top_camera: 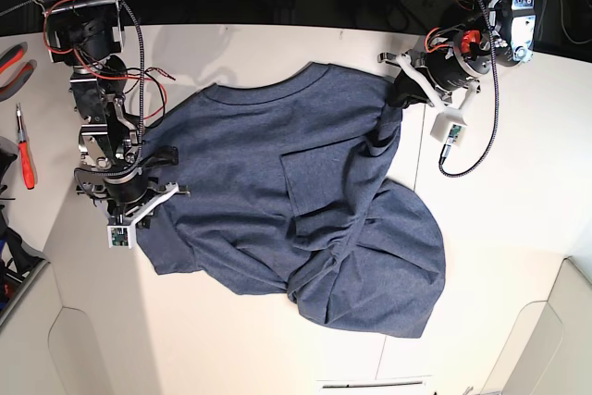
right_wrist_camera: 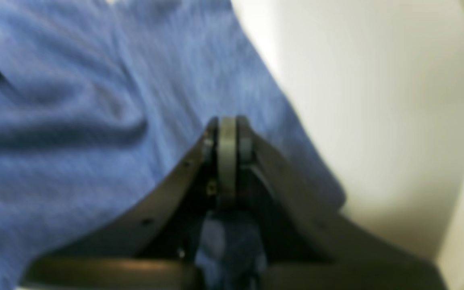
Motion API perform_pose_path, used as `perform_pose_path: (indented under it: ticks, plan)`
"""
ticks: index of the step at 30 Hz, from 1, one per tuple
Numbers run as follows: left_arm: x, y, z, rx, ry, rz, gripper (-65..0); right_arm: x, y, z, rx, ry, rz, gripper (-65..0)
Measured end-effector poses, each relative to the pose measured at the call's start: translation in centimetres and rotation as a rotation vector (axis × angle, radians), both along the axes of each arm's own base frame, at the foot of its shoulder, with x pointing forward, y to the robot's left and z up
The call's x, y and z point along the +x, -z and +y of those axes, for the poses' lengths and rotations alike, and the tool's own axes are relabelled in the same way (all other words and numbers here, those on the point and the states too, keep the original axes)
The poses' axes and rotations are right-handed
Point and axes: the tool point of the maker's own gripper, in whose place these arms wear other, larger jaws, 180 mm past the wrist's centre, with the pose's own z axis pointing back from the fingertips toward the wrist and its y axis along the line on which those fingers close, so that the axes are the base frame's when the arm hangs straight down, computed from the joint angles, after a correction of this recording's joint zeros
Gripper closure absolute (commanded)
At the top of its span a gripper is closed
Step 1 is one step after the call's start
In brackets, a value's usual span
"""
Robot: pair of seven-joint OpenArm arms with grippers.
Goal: Layout the t-shirt on the table in an organized manner, then fold the t-shirt properly
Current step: 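Drag the shirt edge with the right gripper further outward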
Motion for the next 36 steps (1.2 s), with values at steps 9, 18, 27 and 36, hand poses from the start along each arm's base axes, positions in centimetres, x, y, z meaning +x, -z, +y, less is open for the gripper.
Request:
perform_pose_path:
  ticks: [9, 18, 27, 36]
  plan:
    - [0.0, 0.0, 0.0, 0.000, 0.000, 0.000, 0.0, 0.1, -0.7, -1.7, -0.087, 0.069, 0.006, 0.0]
    - [0.0, 0.0, 0.0, 0.000, 0.000, 0.000, 0.0, -1.4, 1.1, -3.8, -0.147, 0.150, 0.070, 0.0]
    - [0.0, 0.0, 0.0, 0.000, 0.000, 0.000, 0.0, -1.7, 3.0, -5.0, -0.198, 0.145, 0.091, 0.0]
    - [0.0, 0.0, 0.0, 0.000, 0.000, 0.000, 0.0, 0.5, 1.3, -10.2, -0.382, 0.177, 0.116, 0.0]
